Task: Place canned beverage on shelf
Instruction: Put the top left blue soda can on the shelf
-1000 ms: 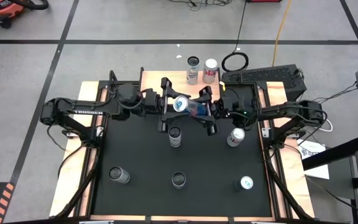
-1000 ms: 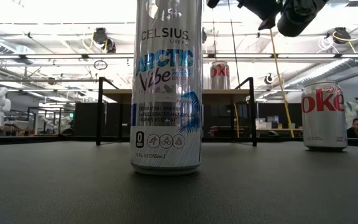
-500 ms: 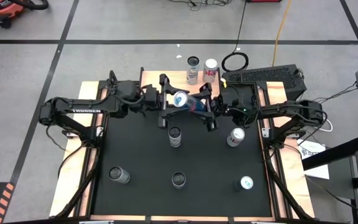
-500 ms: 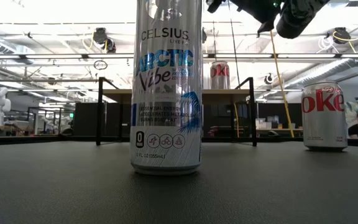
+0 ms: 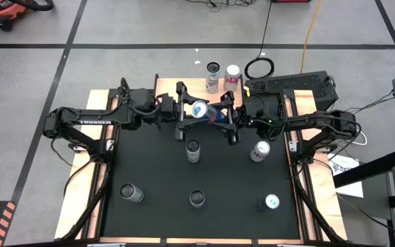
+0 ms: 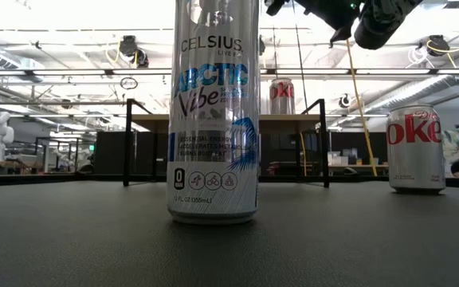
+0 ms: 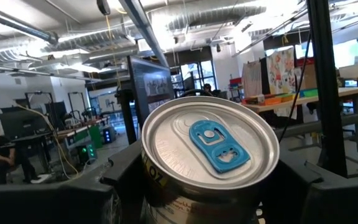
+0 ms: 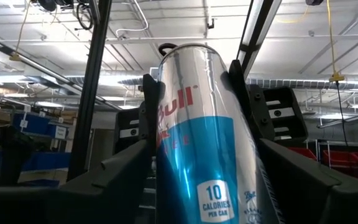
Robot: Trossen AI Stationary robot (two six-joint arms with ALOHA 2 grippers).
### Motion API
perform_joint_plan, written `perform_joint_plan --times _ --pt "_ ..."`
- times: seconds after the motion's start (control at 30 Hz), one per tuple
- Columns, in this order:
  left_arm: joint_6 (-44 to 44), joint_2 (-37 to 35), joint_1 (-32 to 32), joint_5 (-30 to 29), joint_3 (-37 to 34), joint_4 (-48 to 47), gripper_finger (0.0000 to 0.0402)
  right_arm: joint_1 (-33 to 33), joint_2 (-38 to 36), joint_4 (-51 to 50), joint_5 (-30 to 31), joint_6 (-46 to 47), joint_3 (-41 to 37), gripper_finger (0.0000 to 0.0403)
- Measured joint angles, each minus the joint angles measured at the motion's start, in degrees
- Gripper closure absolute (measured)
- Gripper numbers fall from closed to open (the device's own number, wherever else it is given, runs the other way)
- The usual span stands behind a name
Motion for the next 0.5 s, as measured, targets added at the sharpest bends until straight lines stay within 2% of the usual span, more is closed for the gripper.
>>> perform_joint_plan --times 0.33,0.5 --pt "0.4 0.0 0.1 -0.6 0.0 0.0 0.0162 -0.4 0.0 0.0 1.1 0.4 0.0 0.0070" --pt "0.5 0.0 0.1 -0.6 0.0 0.0 0.0162 -1.0 0.0 0.0 1.1 0.0 0.0 0.0058"
